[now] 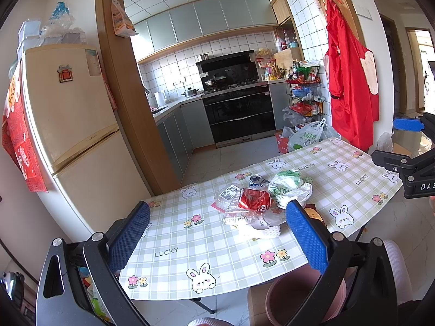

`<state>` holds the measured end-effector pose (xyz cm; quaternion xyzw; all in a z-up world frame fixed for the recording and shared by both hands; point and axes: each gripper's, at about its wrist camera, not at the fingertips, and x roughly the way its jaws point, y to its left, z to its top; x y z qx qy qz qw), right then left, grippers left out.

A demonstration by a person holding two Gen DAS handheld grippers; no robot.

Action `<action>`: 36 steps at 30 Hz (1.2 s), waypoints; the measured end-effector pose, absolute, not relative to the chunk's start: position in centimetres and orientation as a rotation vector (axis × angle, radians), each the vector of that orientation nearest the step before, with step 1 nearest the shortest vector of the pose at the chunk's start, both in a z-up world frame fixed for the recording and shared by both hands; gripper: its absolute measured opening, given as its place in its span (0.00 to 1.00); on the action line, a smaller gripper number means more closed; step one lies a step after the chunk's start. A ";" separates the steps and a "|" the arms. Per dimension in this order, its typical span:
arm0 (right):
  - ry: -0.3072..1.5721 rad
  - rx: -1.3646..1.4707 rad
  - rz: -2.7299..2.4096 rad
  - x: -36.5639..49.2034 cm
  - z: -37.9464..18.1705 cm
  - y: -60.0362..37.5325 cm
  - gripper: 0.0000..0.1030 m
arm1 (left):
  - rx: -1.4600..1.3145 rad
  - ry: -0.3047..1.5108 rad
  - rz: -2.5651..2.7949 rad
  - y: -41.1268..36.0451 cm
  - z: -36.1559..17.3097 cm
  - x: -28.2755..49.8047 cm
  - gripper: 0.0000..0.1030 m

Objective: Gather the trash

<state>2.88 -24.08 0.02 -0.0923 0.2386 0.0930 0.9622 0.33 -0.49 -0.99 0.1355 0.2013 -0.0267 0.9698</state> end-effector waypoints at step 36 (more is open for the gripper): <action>0.530 -0.035 0.179 4.1 -3.9 -27.9 0.95 | 0.129 0.495 -0.151 1.3 -4.8 1.3 0.95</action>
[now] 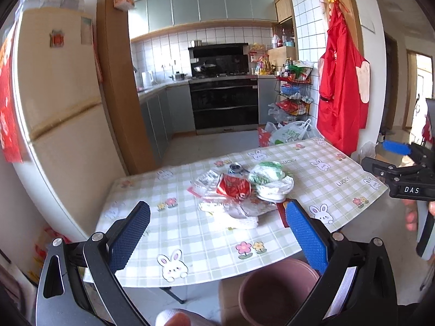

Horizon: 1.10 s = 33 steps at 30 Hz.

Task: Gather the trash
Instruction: 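Reach the right tool to the white-green plastic bag while the left tool reaches the red can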

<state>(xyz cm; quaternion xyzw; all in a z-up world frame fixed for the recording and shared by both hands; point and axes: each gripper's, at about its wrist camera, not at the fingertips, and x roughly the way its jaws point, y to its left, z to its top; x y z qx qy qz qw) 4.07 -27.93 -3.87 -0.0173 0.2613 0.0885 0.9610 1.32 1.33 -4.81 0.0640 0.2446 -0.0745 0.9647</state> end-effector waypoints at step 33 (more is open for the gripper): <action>0.975 0.163 0.215 16.2 -22.8 -29.8 0.95 | -0.010 0.756 -0.133 3.6 -19.7 12.4 0.95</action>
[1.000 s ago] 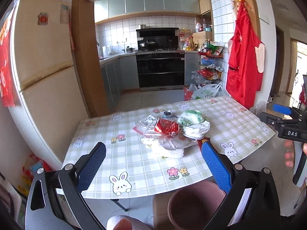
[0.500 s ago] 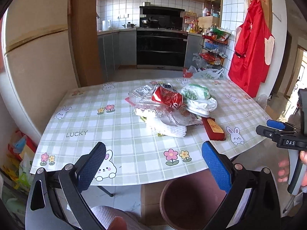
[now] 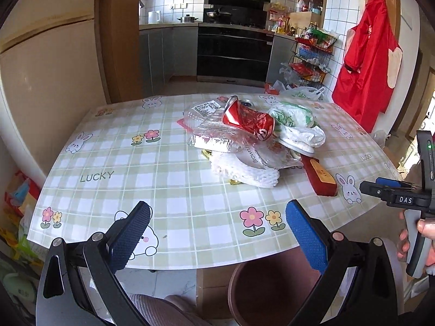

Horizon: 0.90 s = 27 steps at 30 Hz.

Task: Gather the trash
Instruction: 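Reach the right tool to the white-green plastic bag while the left tool reaches the red can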

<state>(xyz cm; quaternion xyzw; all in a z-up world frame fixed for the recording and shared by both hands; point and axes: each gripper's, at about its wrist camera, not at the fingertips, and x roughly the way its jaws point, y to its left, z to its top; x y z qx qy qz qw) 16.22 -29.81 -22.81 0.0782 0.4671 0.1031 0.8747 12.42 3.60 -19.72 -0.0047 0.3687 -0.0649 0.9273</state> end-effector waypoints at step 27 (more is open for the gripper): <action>0.810 0.135 0.210 36.7 -21.7 -27.0 0.95 | -0.041 0.681 -0.083 3.8 -17.5 21.4 0.89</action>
